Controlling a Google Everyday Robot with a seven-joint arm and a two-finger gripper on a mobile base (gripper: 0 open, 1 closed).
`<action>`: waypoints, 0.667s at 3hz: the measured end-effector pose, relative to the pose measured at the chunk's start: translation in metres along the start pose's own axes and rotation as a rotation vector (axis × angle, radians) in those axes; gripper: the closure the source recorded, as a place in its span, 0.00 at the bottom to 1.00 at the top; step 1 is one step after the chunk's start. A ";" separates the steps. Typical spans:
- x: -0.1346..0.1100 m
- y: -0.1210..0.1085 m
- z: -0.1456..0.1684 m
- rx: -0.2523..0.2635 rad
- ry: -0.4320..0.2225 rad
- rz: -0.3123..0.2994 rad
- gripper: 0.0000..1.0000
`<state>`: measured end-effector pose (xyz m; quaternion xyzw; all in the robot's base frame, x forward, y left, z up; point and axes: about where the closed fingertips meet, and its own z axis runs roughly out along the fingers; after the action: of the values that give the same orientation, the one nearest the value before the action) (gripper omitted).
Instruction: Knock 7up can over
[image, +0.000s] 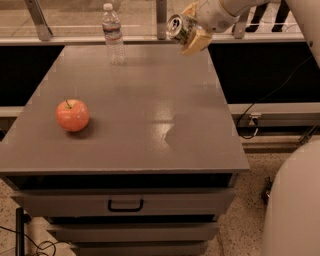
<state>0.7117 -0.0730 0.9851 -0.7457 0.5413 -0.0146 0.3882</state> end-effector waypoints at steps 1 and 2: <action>0.002 0.021 0.010 -0.066 0.105 -0.145 1.00; -0.007 0.041 0.021 -0.132 0.140 -0.275 1.00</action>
Offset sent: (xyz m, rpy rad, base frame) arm -0.0475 0.0244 -0.0516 -0.4295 -0.1007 0.2840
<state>0.6849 -0.0599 0.9490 -0.8337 0.4597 -0.0838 0.2942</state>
